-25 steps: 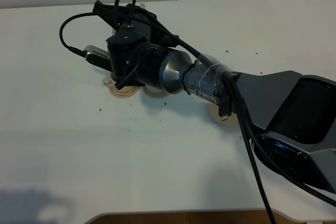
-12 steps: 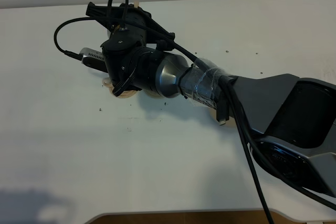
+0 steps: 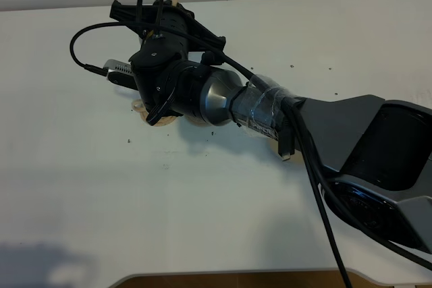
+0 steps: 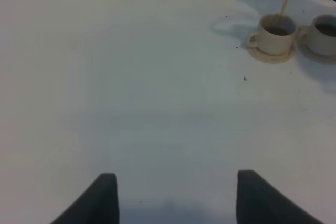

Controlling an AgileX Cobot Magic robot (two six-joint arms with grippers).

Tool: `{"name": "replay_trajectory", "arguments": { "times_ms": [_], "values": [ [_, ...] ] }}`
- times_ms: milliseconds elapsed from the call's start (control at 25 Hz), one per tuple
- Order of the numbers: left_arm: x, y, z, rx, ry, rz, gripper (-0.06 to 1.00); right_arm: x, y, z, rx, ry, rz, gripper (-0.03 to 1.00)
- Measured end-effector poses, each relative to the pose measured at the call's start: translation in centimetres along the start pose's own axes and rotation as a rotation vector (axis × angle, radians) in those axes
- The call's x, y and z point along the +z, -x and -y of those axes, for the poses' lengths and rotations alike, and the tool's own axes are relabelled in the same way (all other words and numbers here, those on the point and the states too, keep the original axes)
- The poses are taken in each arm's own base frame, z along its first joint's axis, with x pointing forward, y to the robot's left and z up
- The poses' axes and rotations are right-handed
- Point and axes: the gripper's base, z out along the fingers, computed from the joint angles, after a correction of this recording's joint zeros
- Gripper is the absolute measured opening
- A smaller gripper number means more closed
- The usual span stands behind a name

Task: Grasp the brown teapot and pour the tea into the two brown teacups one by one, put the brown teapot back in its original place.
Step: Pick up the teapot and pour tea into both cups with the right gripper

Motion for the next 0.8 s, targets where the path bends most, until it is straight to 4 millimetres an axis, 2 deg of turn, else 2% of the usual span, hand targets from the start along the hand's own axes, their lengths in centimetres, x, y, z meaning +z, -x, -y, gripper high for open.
{"name": "replay_trajectory", "arguments": {
  "times_ms": [800],
  "values": [
    [0.00,0.00,0.00,0.000,0.000,0.000,0.50,-0.43,0.10,0.40,-0.039,-0.010,-0.024,0.12]
  ]
}}
